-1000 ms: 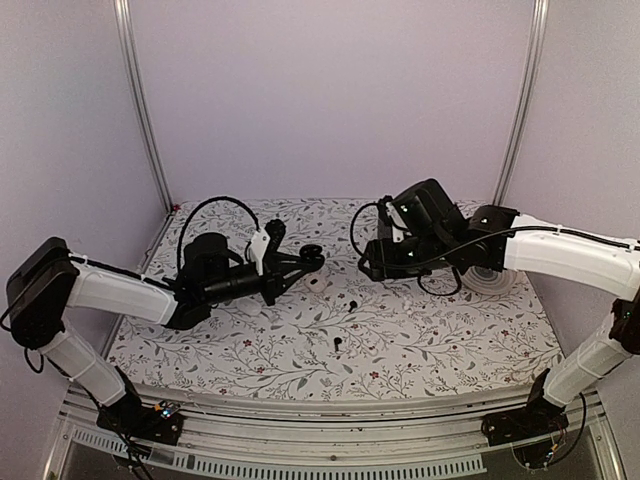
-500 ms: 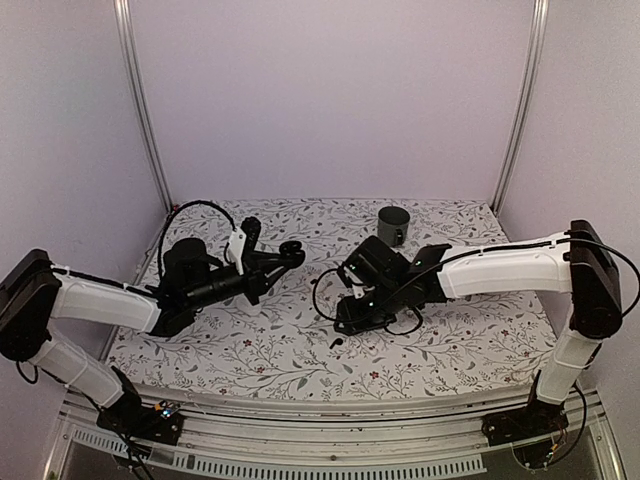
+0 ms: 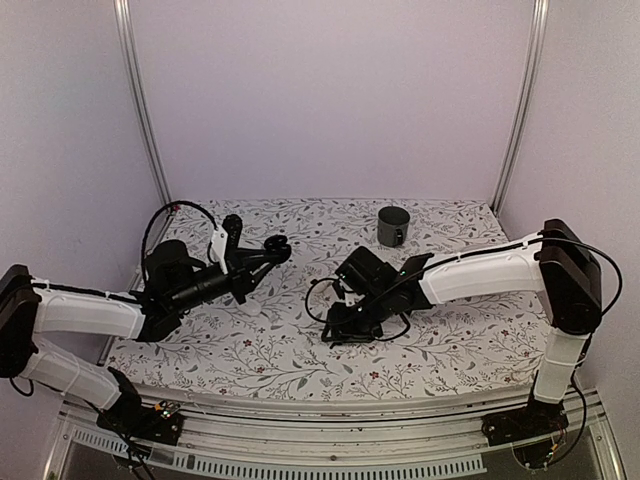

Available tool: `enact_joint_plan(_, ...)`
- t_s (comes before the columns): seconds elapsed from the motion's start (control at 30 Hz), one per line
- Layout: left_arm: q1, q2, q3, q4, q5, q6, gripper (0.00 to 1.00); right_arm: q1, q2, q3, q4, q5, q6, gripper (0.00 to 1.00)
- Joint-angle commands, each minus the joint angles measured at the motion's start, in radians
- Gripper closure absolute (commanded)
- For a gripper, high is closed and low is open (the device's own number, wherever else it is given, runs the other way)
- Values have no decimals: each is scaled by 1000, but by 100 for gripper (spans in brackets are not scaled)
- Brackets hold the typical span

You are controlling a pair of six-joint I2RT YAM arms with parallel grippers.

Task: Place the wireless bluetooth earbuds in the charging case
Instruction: Pick up the right earbud from the center of the board.

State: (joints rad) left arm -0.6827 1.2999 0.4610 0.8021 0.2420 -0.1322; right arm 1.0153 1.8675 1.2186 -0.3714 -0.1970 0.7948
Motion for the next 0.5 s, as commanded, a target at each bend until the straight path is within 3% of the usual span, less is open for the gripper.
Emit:
enact_joint_plan(0.0, 25, -32, -11, 9, 12, 11, 100, 5, 37, 18, 15, -13, 58, 54)
enact_joint_plan(0.47, 51, -52, -31, 32, 36, 9, 100, -15, 81, 30, 11, 0, 87, 48)
